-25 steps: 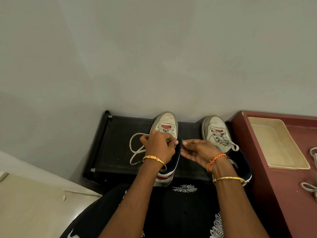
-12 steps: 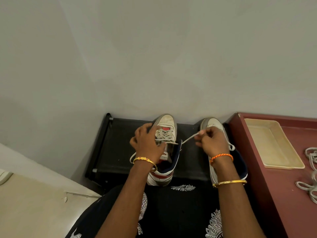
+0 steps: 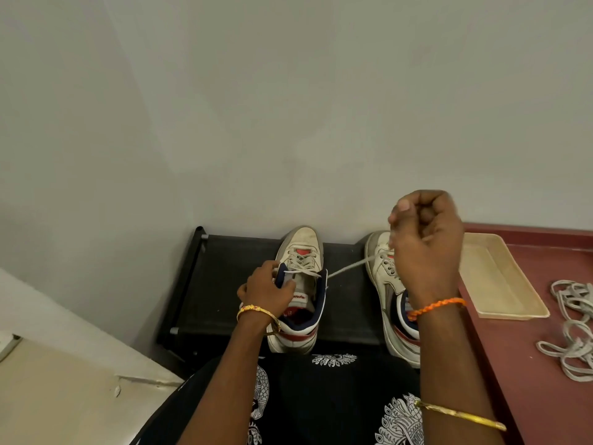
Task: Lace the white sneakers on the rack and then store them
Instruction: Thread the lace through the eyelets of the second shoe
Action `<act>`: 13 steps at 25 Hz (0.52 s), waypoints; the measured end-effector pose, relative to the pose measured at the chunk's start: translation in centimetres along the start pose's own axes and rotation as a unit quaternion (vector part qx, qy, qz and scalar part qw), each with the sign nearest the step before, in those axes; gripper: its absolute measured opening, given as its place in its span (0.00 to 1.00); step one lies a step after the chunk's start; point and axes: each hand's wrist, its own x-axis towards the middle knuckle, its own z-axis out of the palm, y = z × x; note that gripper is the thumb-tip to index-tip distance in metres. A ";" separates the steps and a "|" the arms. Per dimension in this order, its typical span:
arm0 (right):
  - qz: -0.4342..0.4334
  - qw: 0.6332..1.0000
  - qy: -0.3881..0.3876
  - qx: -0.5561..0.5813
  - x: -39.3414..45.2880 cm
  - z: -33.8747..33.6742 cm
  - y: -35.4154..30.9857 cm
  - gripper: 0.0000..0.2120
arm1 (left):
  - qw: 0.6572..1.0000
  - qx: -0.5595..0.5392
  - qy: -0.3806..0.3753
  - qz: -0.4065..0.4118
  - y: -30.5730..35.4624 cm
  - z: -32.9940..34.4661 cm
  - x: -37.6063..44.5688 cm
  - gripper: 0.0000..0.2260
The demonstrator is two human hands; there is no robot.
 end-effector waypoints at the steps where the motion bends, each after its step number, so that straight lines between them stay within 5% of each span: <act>1: 0.023 0.998 -0.019 -0.050 -0.2 0.3 1.6 0.09 | 1.000 -0.009 -0.021 -0.009 0.0 0.0 0.1 0.19; 4: 0.087 0.962 -0.159 -0.206 -2.0 1.5 7.8 0.05 | 0.980 -0.175 -0.051 -0.076 0.2 -0.2 0.5 0.18; 7: 0.185 0.901 -0.317 -0.233 -3.4 2.4 11.3 0.07 | 0.956 -0.259 -0.004 -0.135 0.1 -0.6 1.2 0.14; 9: 0.207 0.894 -0.332 -0.219 -3.3 2.6 11.7 0.06 | 0.953 -0.267 0.010 -0.146 0.0 -0.8 1.5 0.12; 13: 0.205 0.918 -0.241 -0.240 -3.4 2.7 11.8 0.10 | 0.948 -0.281 0.063 -0.138 -0.4 -0.6 1.6 0.10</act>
